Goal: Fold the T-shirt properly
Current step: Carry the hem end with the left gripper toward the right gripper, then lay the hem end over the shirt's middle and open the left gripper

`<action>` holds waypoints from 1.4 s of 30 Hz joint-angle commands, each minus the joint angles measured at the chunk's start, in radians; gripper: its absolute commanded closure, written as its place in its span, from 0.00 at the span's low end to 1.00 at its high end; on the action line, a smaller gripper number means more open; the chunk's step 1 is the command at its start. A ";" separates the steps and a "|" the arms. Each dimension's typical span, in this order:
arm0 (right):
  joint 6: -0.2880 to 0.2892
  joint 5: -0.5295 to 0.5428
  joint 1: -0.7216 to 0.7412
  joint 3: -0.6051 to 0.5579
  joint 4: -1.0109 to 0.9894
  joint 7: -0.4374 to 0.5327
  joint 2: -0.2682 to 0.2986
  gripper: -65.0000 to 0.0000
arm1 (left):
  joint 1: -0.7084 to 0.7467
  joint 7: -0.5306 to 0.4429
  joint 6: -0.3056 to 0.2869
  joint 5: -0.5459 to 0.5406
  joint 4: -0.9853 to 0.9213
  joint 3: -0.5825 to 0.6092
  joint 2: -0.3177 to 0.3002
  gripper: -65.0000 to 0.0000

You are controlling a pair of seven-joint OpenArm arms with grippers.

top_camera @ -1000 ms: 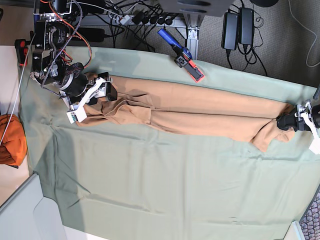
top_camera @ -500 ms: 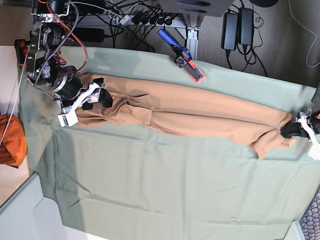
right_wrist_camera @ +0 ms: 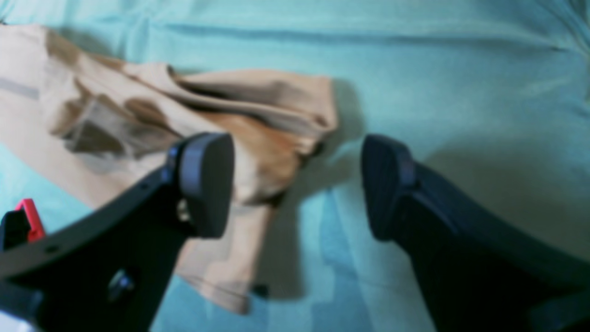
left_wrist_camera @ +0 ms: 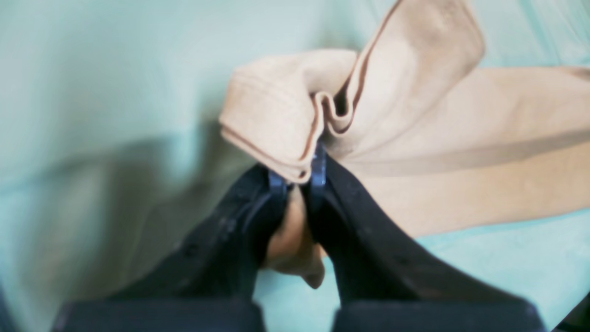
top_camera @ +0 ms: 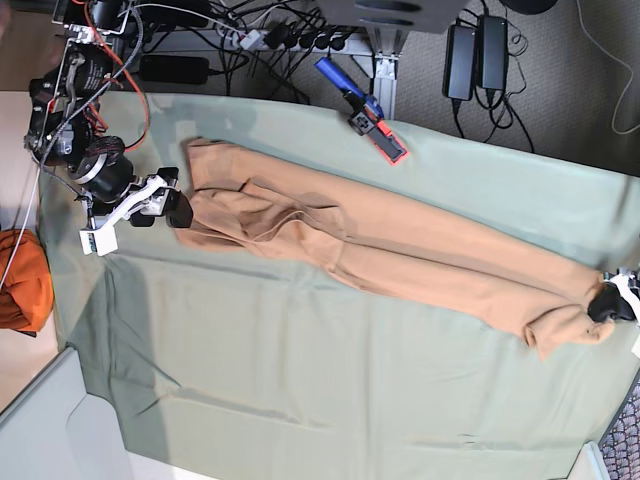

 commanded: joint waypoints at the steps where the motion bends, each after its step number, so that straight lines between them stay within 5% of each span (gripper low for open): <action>1: 0.103 0.016 0.013 0.009 0.018 0.016 0.016 0.33 | -0.025 -0.015 -0.009 -0.014 0.011 -0.010 -0.028 1.00; 8: 0.104 0.012 0.013 0.009 0.018 0.018 0.016 0.33 | 0.024 0.159 -0.009 -0.245 0.180 -0.010 -0.010 1.00; 13: 0.104 0.003 0.013 0.009 0.018 0.020 0.016 0.33 | 0.096 0.169 -0.009 -0.260 0.447 0.002 0.064 1.00; 33: 0.103 -0.006 0.013 0.009 0.018 -0.008 0.016 0.33 | 0.097 0.083 -0.009 0.108 0.517 0.357 0.312 0.99; 39: 0.103 0.021 0.013 0.010 0.018 -0.040 0.016 0.33 | 0.097 0.048 -0.009 0.129 0.452 0.372 0.333 0.45; 42: 0.103 0.023 0.013 0.010 0.018 -0.039 0.016 0.33 | 0.097 0.064 -0.009 0.103 0.444 0.378 0.340 0.44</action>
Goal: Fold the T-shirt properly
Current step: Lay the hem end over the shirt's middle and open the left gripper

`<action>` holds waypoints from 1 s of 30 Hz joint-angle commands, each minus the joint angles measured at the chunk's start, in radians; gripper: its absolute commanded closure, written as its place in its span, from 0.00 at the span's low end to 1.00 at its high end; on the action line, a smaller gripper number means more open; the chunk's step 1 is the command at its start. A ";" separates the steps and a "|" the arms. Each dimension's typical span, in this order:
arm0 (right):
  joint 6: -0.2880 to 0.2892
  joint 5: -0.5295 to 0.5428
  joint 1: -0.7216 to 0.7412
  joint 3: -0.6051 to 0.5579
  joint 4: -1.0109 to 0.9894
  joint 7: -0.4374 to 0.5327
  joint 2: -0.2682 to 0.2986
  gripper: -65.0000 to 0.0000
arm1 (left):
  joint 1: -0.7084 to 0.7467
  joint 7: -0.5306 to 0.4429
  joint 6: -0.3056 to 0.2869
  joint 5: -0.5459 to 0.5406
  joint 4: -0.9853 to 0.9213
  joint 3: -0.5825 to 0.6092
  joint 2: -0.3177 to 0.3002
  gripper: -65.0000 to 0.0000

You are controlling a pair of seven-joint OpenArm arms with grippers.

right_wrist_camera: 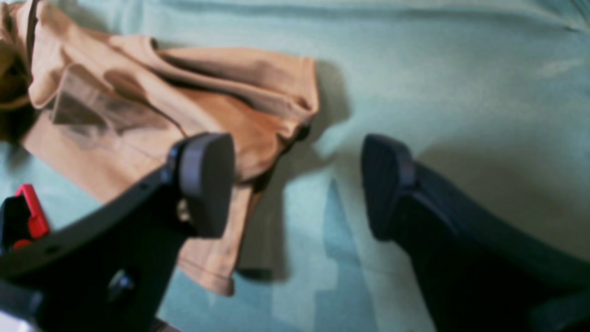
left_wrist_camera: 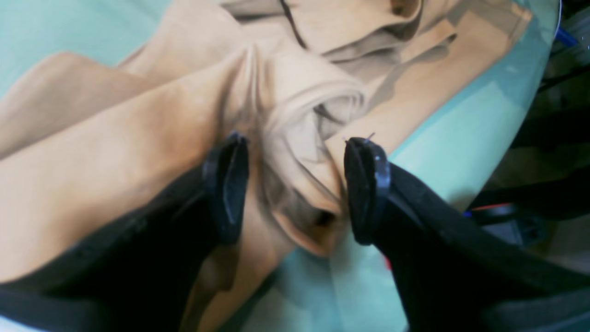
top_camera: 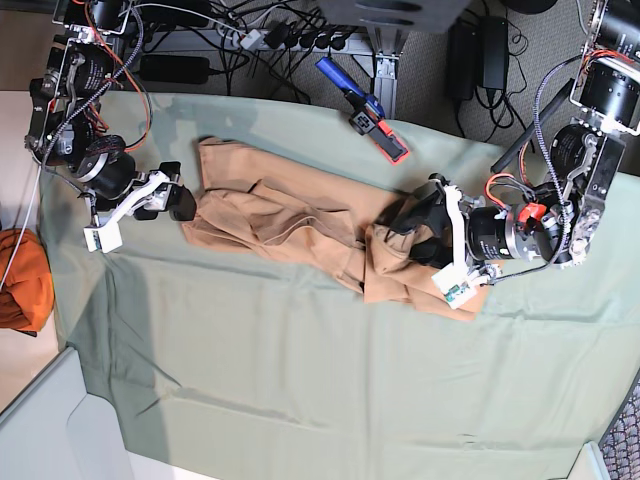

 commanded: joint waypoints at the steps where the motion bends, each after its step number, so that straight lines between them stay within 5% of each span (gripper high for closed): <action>1: 0.103 0.016 0.013 0.014 0.018 0.015 0.014 0.33 | -0.019 -0.006 -0.009 -0.039 0.016 -0.001 0.000 0.44; 15: 0.104 0.168 0.005 0.377 -0.012 -0.111 -0.011 0.33 | -0.022 0.003 -0.009 -0.114 0.192 -0.089 -0.051 0.44; 22: 0.108 0.243 0.010 0.292 -0.188 -0.112 -0.027 0.33 | -0.022 -0.097 -0.009 -0.003 0.073 -0.087 -0.040 0.44; 30: 0.140 0.296 0.030 0.237 -0.257 -0.131 -0.163 0.33 | -0.022 -0.124 -0.009 0.008 -0.010 -0.087 -0.026 0.44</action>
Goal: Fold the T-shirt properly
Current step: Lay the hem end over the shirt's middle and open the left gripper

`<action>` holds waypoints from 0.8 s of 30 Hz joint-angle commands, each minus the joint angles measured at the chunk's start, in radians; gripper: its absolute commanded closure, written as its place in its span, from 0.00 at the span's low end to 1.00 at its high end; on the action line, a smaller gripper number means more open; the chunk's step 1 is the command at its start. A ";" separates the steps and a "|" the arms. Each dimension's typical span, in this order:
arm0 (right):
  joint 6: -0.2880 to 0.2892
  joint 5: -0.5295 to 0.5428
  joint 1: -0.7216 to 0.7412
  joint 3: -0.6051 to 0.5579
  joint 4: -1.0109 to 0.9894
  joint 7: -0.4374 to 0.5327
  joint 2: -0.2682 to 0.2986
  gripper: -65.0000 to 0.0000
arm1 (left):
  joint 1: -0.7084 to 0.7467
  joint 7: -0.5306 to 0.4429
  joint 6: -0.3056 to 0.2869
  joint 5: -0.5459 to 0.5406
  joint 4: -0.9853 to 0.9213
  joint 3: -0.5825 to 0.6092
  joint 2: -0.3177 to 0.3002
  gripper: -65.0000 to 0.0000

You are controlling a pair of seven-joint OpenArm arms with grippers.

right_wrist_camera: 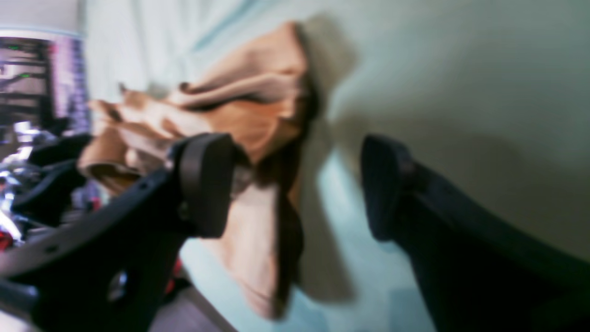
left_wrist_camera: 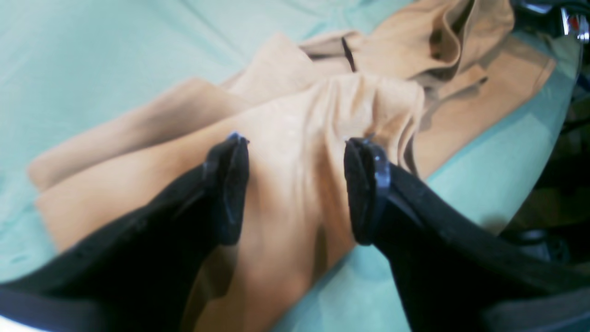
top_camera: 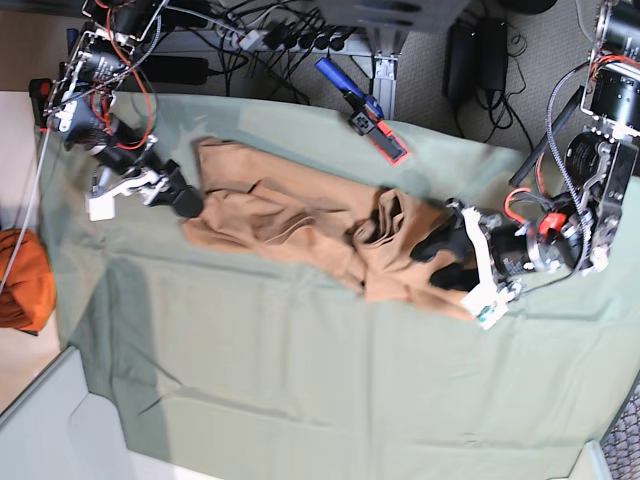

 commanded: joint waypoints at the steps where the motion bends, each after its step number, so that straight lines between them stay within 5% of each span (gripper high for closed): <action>1: 0.131 0.004 0.003 0.002 0.009 -0.011 0.002 0.33 | -0.020 -0.024 -0.009 -0.019 0.013 -0.005 -0.005 0.44; 24: 0.138 0.036 0.003 -0.100 0.010 -0.010 -0.084 0.34 | -0.019 -0.024 -0.009 -0.023 0.013 -0.005 -0.006 0.44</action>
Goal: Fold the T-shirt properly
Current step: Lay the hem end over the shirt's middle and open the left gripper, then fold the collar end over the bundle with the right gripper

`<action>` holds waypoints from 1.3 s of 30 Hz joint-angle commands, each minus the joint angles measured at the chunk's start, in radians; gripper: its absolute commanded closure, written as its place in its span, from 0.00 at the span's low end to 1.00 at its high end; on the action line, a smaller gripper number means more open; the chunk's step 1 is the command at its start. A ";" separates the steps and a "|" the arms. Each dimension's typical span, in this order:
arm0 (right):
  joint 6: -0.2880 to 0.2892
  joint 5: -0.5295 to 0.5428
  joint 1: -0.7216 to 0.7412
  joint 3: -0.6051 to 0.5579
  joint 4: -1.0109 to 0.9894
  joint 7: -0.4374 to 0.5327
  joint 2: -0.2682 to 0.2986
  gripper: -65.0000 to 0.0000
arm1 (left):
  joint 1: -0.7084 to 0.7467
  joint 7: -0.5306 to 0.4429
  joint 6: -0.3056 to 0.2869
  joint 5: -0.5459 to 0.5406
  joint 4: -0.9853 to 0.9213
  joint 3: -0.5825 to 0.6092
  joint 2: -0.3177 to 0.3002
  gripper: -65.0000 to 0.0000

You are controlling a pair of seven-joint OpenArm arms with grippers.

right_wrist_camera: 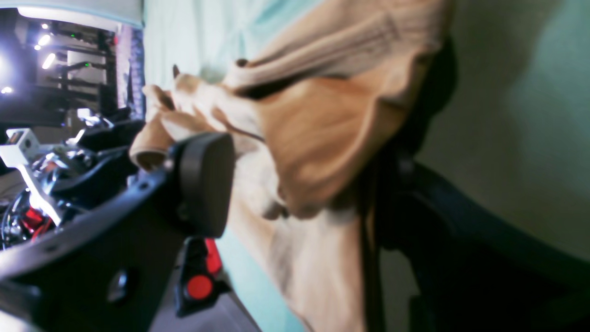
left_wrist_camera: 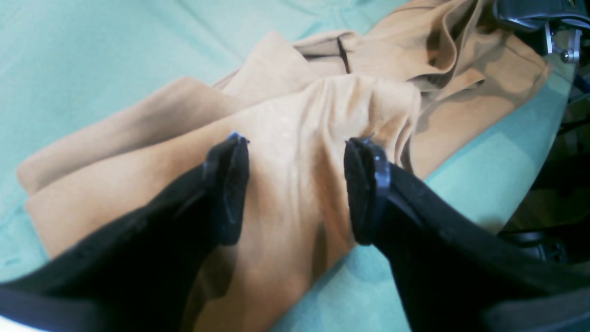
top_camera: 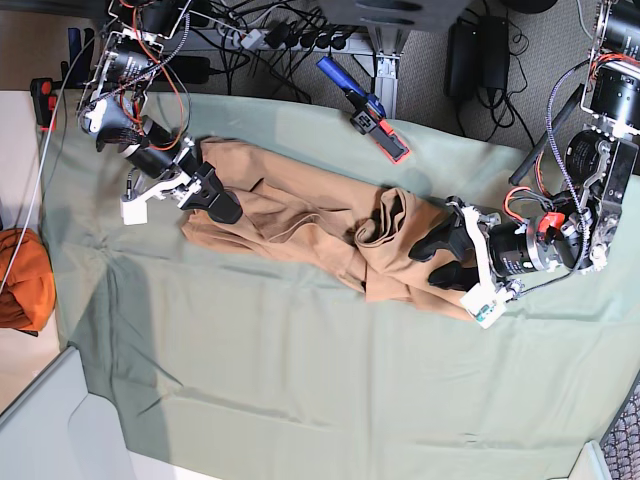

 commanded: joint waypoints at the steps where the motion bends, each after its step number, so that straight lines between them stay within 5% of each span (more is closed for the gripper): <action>1: 0.126 -0.011 0.003 -0.005 0.008 -0.018 -0.005 0.35 | -0.019 -0.025 -0.009 -0.020 0.015 -0.006 -0.006 0.44; 9: 0.126 -0.049 0.003 -0.006 0.008 0.048 -0.015 1.00 | -0.047 0.030 -0.009 -0.074 0.016 -0.006 -0.006 0.44; 17: 0.126 -0.060 0.002 -0.001 0.008 0.056 0.008 1.00 | -0.074 0.043 -0.009 -0.110 0.047 -0.006 -0.006 0.44; 34: 0.126 -0.060 -0.001 0.206 0.008 0.026 0.307 1.00 | -0.074 0.098 -0.009 -0.179 0.050 -0.165 -0.044 0.44; 39: 0.127 0.002 0.000 0.205 0.037 -0.009 0.328 1.00 | -0.071 0.104 -0.009 -0.178 0.050 -0.199 -0.089 0.44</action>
